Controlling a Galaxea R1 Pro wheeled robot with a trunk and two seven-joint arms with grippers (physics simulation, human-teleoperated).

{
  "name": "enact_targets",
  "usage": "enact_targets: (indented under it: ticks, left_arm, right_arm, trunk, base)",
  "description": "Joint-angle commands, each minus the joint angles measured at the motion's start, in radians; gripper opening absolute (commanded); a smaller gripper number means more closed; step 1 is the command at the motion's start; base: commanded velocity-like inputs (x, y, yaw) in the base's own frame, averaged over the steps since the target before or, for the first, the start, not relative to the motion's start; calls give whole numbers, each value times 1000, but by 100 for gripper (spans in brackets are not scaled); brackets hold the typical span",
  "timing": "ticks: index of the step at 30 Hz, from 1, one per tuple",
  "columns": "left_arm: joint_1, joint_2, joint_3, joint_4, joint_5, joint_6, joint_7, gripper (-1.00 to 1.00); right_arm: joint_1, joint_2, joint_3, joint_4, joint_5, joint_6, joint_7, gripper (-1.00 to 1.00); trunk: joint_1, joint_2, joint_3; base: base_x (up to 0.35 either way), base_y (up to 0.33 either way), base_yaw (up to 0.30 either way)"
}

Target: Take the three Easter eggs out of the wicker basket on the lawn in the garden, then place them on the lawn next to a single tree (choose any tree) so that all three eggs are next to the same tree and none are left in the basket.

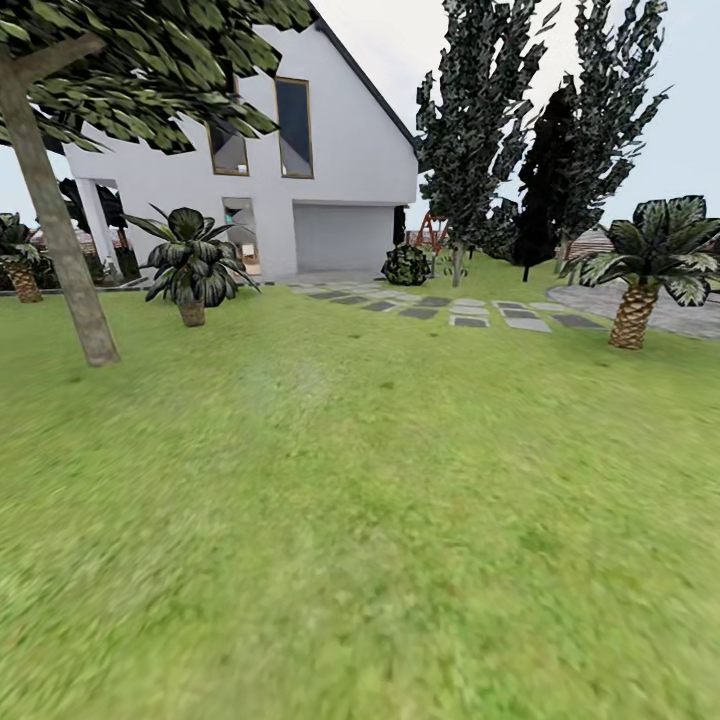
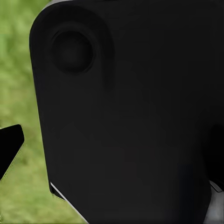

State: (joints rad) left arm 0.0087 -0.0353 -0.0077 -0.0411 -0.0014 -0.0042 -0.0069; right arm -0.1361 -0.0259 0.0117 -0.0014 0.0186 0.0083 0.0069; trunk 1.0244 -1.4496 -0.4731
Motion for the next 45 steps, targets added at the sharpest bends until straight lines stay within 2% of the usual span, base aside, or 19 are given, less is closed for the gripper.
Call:
enact_targets:
  ticks: [1, 45]
  left_arm:
    - [1, 0, -1, -2, 0, 0, -1, 100]
    - [1, 0, 0, -2, 0, 0, -1, 100]
  right_arm:
    - [0, 0, 1, 0, 2, 1, 1, 100]
    - [0, 0, 2, 0, 3, 1, 1, 100]
  trunk:
    - [1, 0, -1]
    - [1, 0, -1]
  base:
    - [340, 0, 0]
    - [340, 0, 0]
